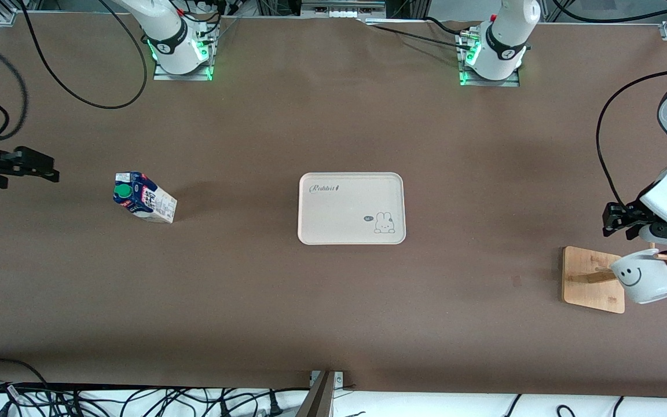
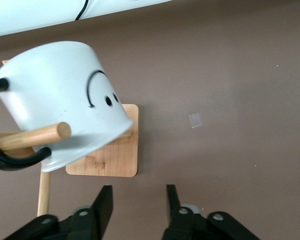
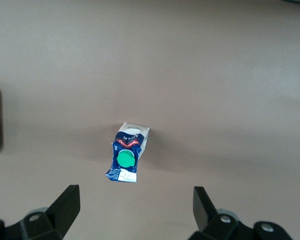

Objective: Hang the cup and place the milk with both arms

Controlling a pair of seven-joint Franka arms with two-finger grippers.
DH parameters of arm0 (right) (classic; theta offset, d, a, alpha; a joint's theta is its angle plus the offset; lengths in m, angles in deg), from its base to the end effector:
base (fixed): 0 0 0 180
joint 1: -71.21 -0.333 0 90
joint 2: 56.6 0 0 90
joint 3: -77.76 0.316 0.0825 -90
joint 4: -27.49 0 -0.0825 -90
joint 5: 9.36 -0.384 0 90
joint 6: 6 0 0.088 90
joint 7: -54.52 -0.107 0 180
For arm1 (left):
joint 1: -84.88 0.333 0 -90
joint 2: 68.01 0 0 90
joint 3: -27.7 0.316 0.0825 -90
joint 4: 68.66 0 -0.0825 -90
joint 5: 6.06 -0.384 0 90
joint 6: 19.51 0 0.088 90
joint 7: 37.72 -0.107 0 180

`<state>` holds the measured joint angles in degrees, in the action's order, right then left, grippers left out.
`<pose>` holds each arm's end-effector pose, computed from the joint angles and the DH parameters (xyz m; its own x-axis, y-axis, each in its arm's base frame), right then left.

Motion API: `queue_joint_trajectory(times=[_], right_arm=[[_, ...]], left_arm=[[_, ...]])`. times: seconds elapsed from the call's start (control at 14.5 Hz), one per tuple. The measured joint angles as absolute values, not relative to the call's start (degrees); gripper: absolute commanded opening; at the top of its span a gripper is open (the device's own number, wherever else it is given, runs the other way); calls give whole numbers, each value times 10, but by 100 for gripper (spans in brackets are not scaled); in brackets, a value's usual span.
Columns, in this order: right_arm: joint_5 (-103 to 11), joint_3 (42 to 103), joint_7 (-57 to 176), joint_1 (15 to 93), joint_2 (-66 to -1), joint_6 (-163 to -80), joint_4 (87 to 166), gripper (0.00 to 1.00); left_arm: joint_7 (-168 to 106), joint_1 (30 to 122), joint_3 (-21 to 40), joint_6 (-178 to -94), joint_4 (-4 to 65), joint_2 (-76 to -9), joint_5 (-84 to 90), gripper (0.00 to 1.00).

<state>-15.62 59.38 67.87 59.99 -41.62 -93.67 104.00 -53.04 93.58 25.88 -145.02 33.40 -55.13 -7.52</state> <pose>0.6245 -0.0392 0.5836 0.9919 0.1180 -0.0460 0.1163 -0.9924 -0.0393 0.6351 0.0789 0.4466 0.9717 -0.1612 0.1727 -0.1522 -0.9863 -0.0639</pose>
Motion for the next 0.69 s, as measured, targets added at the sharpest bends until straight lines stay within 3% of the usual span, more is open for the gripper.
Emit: queue_joint_trajectory(times=[0.28,0.69], right_arm=[[-147,628,610,632,-426,-919,1040,100],[-135,644,576,633,-427,-919,1040,100]], left_arm=[[-501,896,253,-1431,330,-575,-57,100],[-358,817,251,-1275,329,-667,-56,100]])
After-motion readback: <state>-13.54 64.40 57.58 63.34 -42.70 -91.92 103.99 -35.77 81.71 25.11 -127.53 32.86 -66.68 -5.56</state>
